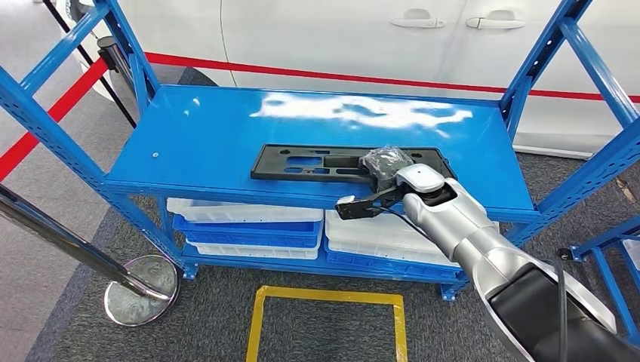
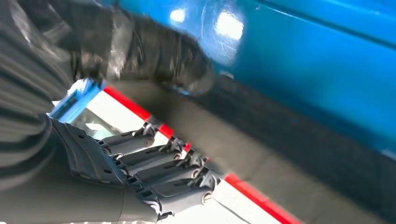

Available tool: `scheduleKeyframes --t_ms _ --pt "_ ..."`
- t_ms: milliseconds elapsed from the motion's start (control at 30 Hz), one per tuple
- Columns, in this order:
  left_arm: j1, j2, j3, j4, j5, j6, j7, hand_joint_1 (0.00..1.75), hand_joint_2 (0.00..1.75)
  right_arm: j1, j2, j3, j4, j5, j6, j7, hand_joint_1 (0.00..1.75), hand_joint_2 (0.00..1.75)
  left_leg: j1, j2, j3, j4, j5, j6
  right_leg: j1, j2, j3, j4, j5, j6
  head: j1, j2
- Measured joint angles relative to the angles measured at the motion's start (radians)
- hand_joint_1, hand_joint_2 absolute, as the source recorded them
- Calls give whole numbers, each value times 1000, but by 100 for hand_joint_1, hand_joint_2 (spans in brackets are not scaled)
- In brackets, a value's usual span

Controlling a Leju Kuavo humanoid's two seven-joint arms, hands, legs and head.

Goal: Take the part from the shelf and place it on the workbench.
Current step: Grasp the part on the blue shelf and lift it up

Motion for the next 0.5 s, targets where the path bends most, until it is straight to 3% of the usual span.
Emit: scheduleKeyframes --t_ms 500 --pt "-2 -6 0 0 -22 -2 2 0 0 38 -42 0 -53 19 -1 -2 175 175 0 0 0 0 0 0 0 0 0 0 0 0 0 0"
